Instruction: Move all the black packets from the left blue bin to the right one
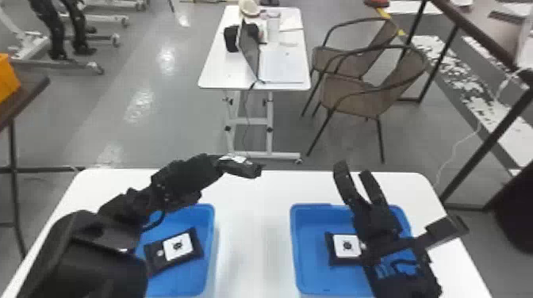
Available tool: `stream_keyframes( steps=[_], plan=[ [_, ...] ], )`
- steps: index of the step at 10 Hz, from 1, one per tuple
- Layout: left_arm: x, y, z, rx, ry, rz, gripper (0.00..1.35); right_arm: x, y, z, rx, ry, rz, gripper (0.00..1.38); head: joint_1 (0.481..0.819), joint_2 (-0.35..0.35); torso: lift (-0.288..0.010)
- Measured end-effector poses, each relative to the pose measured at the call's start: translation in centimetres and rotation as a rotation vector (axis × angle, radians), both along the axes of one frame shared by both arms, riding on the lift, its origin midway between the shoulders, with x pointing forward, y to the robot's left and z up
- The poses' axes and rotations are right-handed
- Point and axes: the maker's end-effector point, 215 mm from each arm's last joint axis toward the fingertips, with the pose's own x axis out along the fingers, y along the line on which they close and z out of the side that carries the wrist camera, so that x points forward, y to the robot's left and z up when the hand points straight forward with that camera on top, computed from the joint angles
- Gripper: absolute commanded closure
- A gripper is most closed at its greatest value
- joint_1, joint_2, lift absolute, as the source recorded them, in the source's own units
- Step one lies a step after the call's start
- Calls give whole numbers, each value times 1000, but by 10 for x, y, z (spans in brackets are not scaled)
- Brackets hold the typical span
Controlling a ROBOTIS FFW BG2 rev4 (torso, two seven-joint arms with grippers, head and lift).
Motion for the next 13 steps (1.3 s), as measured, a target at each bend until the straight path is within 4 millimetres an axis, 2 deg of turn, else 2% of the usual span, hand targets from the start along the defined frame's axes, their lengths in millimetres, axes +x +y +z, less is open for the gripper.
stream_keyframes(
  steps=[1,2,5,8,11,13],
  plan=[
    [7,-13,16,13,-93,2,1217,4,7,7,7,-12,13,176,695,-41,0],
    [12,-18,27,-5,-150,17,1217,6,11,9,10,-14,22,176,695,-43,0],
    [20,-13,51,-159,-292,85,1216,5,15,5,21,-1,37,176,695,-33,0],
    [20,-52,68,-326,-321,10,1216,9,22,9,69,-7,62,176,695,-61,0],
    [19,-88,59,-291,-308,-72,1216,21,42,37,88,-60,112,176,695,-80,0],
    [22,-93,48,-256,-290,-90,1216,22,51,49,102,-74,134,176,695,-78,0]
  ],
)
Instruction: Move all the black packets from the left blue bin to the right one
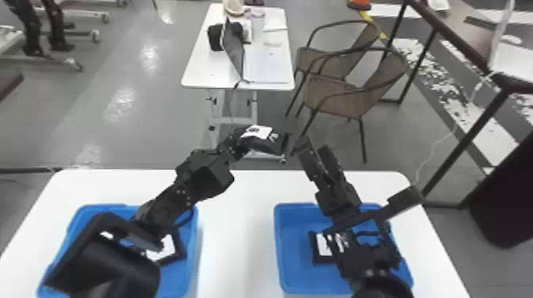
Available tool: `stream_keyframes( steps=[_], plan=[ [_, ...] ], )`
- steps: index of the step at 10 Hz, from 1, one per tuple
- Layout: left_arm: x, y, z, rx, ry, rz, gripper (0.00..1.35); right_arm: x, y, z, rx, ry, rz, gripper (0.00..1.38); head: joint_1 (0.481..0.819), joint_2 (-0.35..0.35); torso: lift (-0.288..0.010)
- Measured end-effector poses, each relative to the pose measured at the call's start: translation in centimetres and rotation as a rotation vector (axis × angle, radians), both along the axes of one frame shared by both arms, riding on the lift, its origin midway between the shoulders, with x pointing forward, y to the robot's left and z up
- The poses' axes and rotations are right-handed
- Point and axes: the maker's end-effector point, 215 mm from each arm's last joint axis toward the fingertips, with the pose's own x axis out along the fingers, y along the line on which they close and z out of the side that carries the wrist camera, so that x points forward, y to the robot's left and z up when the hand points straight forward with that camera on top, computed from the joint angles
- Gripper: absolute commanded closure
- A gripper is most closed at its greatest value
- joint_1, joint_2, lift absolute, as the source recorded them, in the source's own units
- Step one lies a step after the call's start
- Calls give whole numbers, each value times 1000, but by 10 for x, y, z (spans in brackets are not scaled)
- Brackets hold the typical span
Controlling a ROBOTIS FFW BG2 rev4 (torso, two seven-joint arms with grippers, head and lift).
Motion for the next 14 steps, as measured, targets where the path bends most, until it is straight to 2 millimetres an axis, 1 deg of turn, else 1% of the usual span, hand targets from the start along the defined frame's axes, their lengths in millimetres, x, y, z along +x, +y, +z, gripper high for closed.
stream_keyframes(
  steps=[2,4,6,7,8,9,10,11,12,13,14],
  plan=[
    [0,-11,-6,27,8,-27,1216,-2,12,-2,16,20,39,176,695,-75,0],
    [-2,-30,-3,59,-16,-74,1216,-2,24,-9,17,51,76,176,695,-81,0],
    [-7,-52,-6,99,-27,-129,1216,3,36,-11,15,68,112,203,695,-92,0],
    [-9,-58,-9,109,-27,-146,1216,7,37,-9,12,66,118,464,695,-95,0],
    [-10,-61,-9,110,-26,-153,1216,10,37,-7,5,63,117,822,695,-99,0],
    [-11,-61,-10,110,-25,-156,1216,12,36,-8,-1,68,109,907,695,-101,0],
    [-11,-61,-10,110,-24,-157,1216,12,34,-9,-2,74,102,958,695,-103,0],
    [-11,-61,-10,109,-22,-157,1208,11,34,-10,-3,77,102,1065,695,-104,0],
    [-11,-61,-10,105,-21,-157,1113,11,34,-11,-4,77,102,1065,695,-104,0],
    [-11,-60,-9,99,-25,-156,714,11,33,-11,-4,74,97,1065,695,-104,0],
    [-12,-55,-7,84,-33,-148,265,12,28,-12,-3,73,84,1065,695,-104,0]
  ],
)
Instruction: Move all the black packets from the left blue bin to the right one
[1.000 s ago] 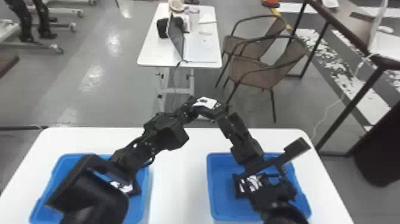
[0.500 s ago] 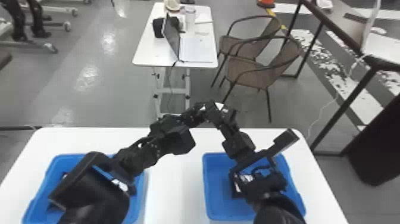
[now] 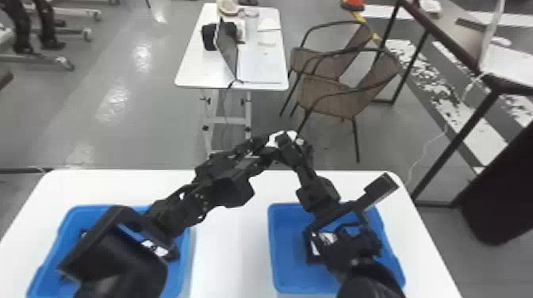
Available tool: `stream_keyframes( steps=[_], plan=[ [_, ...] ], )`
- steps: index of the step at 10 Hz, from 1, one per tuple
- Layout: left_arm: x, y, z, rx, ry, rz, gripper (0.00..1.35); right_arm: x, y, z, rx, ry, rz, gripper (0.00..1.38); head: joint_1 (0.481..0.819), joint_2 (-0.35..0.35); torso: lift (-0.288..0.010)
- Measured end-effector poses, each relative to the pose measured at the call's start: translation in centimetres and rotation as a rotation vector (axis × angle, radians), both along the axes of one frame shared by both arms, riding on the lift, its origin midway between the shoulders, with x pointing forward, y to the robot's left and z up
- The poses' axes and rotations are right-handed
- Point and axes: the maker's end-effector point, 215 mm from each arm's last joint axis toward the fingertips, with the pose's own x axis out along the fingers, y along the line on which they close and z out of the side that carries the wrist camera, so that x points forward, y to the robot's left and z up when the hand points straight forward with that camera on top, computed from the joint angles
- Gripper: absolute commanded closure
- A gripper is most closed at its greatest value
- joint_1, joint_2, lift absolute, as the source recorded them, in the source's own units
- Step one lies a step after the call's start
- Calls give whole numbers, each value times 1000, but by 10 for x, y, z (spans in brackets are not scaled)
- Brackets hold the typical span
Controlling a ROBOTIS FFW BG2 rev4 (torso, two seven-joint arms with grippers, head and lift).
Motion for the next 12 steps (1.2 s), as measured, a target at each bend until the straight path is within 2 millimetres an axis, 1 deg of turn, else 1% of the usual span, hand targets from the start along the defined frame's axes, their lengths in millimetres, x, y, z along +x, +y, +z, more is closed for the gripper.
stream_keyframes(
  steps=[1,2,3,4,6,7,8,9,11,12],
  plan=[
    [0,14,-1,-28,7,30,96,1,-9,-4,-5,4,-18,1065,695,-99,0],
    [0,38,-1,-73,25,84,148,1,-22,-12,-19,16,-42,1065,695,-94,0],
    [0,68,-2,-117,50,155,163,-2,-37,-24,-37,35,-67,1065,695,-80,0],
    [-3,101,-1,-159,71,229,163,-9,-47,-41,-48,64,-84,1065,695,-58,0],
    [-10,168,-4,-260,127,360,151,-29,-60,-83,-78,151,-91,1064,695,-2,0],
    [-13,195,-5,-301,148,410,81,-40,-69,-107,-110,204,-88,1064,695,21,0],
    [-16,215,-5,-337,162,447,-1,-49,-78,-128,-144,253,-87,1062,695,30,0],
    [-18,230,-4,-377,171,472,-2,-58,-86,-148,-170,303,-83,1059,695,40,0],
    [-22,250,-11,-469,220,515,-2,-71,-96,-187,-212,394,-71,1055,695,53,0],
    [-23,256,-18,-506,254,531,-2,-72,-97,-202,-221,423,-66,1023,695,59,0]
  ],
)
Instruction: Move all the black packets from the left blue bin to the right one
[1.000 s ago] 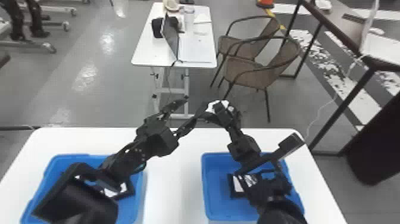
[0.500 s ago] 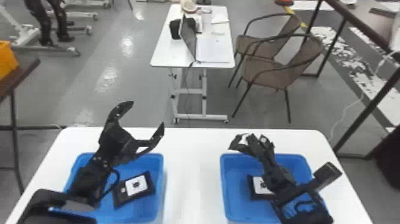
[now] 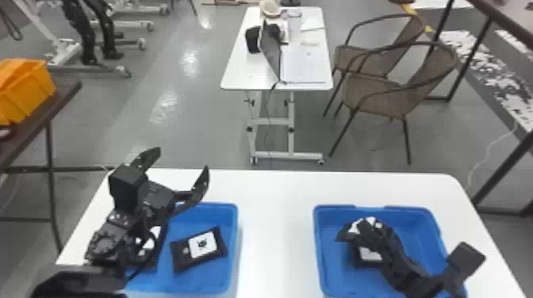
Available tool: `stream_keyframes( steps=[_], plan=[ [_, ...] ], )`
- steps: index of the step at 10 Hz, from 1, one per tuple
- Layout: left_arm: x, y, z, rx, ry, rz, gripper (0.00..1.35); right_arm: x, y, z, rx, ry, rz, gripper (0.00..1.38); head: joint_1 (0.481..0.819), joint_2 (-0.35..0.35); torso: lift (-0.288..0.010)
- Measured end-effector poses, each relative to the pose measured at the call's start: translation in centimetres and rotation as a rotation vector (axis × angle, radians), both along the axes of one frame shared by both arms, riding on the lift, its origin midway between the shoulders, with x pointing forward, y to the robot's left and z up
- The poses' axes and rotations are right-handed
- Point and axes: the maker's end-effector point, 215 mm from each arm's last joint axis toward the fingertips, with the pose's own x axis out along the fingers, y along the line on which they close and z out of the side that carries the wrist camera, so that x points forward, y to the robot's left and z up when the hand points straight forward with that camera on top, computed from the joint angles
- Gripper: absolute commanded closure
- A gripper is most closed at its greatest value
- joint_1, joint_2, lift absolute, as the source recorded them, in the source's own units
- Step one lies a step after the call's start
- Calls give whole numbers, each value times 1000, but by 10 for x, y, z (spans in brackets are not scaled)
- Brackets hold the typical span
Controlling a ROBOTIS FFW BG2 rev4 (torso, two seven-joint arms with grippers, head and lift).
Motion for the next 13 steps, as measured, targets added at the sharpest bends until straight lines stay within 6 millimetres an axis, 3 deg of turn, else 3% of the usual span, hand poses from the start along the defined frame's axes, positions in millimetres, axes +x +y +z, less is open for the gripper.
stream_keyframes(
  steps=[1,2,3,4,6,7,8,10,13],
  plan=[
    [-1,4,-6,-25,21,5,-2,1,-1,-10,-8,18,7,838,695,60,0],
    [-1,5,-8,-32,28,4,-2,3,-7,-17,-33,30,10,499,695,60,0],
    [-2,7,-9,-36,34,2,5,7,-21,-19,-83,31,-1,248,695,46,0],
    [-3,8,-12,-37,46,-3,110,10,-42,-18,-140,26,-26,93,695,24,0],
    [-6,15,-21,-41,74,-1,150,11,-110,-3,-314,18,-134,119,695,-30,0],
    [-8,18,-26,-53,86,14,154,9,-139,22,-402,-23,-192,119,695,-68,0],
    [-12,19,-38,-71,116,38,156,8,-148,55,-437,-97,-222,121,695,-83,0],
    [-24,14,-78,-62,265,-1,157,14,-134,101,-394,-199,-228,121,695,-79,0],
    [-26,36,-123,58,471,-23,193,24,-113,132,-299,-270,-212,121,695,-25,0]
  ],
)
